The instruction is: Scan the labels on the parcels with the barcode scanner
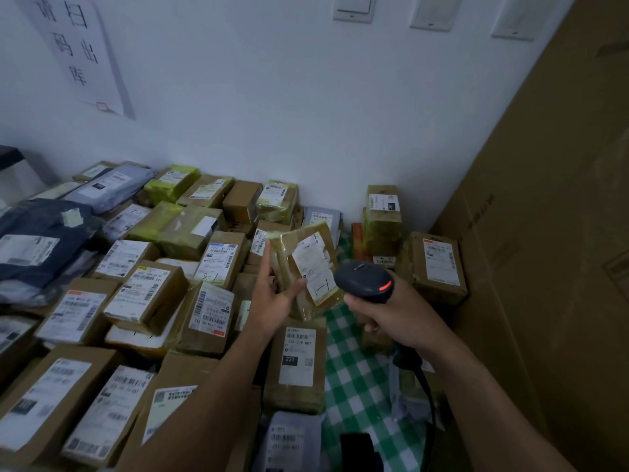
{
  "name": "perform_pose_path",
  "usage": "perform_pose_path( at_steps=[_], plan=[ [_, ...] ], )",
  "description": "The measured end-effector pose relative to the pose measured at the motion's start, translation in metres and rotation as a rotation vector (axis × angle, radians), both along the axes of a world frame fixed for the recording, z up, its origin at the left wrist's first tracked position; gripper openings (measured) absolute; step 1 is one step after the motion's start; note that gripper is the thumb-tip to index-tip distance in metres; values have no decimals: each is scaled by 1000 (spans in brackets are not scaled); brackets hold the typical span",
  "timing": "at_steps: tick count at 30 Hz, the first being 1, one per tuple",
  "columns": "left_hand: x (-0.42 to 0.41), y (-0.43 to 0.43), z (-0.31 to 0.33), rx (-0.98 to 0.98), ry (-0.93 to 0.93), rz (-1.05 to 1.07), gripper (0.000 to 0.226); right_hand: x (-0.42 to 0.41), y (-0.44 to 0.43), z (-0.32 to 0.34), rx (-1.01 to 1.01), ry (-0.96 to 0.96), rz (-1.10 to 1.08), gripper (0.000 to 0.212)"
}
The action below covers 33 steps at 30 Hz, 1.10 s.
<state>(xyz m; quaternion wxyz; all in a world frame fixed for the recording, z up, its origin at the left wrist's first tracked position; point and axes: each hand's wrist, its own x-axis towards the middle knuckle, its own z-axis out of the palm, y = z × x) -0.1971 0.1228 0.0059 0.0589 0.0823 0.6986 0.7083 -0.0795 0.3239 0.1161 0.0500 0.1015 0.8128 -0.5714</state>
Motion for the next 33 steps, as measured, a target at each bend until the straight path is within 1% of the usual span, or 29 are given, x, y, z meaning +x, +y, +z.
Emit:
perform_pose_path(
  at_steps=[2,4,7,8,11,13,15,17,19,21,24,25,26,28,29,30,31,33],
  plan=[
    [4,-4,3,67,-67,-1,90,0,4,-5,16,-11,-20,35],
    [7,-12,-1,84,-122,-43,75,0,9,-12,25,-28,-45,42],
    [27,-19,-17,-20,-217,-110,44,1,11,-24,24,-57,-55,41],
    [38,-18,-24,-44,-239,-120,37,1,11,-29,14,-70,-62,41],
    [65,-17,-45,-88,-233,-125,36,1,8,-44,-19,-107,-68,36],
    [73,-19,-52,-164,-206,-168,37,2,5,-54,-24,-126,-46,33],
    [78,-21,-52,-247,-150,-183,38,3,1,-61,-44,-152,-43,37],
    [79,-20,-52,-315,-67,-169,37,4,-1,-68,-57,-167,-47,45],
    [76,-19,-60,-345,-38,-133,34,4,-2,-73,-60,-169,-40,49],
    [69,-18,-70,-390,-43,-103,34,5,-1,-79,-56,-181,-45,43],
    [61,-12,-80,-595,-42,14,32,7,2,-85,-45,-200,-54,40],
    [62,-9,-82,-659,-49,44,35,8,4,-87,-49,-202,-60,41],
    [65,-6,-83,-735,-47,38,45,9,5,-88,-56,-203,-68,41],
    [76,-1,-84,-914,-15,-44,79,11,8,-92,-69,-206,-90,41],
    [81,2,-85,-984,-6,-99,92,13,10,-94,-72,-207,-99,42],
    [86,4,-84,-1048,-8,-156,100,15,11,-96,-81,-210,-105,44],
    [89,4,-87,-1104,-7,-206,103,17,12,-98,-98,-217,-116,46],
    [91,6,-90,-1163,16,-244,99,24,14,-103,-128,-224,-137,48]
  ],
)
